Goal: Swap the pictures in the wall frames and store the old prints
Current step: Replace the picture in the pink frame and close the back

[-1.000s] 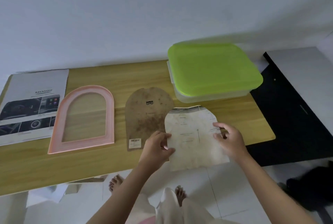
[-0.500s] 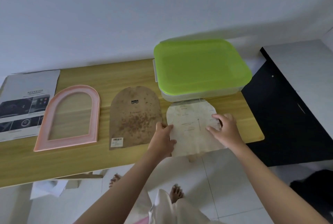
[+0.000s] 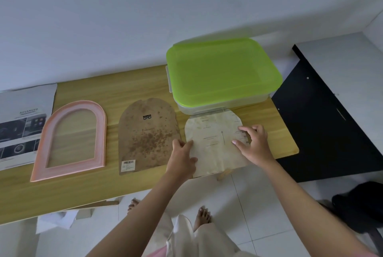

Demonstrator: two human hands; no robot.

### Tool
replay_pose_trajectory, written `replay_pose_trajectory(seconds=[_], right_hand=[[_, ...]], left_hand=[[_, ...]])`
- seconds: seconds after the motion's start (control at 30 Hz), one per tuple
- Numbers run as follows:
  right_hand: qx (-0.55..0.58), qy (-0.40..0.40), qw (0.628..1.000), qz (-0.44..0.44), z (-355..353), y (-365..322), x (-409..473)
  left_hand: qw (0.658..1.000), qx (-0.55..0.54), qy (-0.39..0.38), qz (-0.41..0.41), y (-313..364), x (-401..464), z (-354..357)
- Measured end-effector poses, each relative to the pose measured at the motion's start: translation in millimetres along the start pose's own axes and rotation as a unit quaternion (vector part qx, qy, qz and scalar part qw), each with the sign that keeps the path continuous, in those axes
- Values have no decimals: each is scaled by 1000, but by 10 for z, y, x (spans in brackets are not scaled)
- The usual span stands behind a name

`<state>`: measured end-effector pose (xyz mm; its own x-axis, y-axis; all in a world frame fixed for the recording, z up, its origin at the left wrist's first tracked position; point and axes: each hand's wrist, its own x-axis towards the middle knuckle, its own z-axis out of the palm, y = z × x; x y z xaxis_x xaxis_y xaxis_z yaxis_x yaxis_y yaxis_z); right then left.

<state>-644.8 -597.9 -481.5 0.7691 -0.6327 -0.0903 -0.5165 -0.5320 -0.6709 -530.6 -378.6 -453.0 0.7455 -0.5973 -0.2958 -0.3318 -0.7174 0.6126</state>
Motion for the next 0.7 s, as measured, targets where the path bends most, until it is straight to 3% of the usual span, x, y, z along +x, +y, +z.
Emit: replay_pose_trajectory(seconds=[0.17,0.33,0.7], right_hand=[[4,-9,999,39,-18,-89,7],[-13,57,998,15,162,-500,-70],[34,9,985,-169,2009,-2798,-25]], left_hand=[[999,-30,12,-4,7,-19,-51],[994,-80,59,47,-213,-145,-368],[973,-111,201,-25,-2081,-382,-2202]])
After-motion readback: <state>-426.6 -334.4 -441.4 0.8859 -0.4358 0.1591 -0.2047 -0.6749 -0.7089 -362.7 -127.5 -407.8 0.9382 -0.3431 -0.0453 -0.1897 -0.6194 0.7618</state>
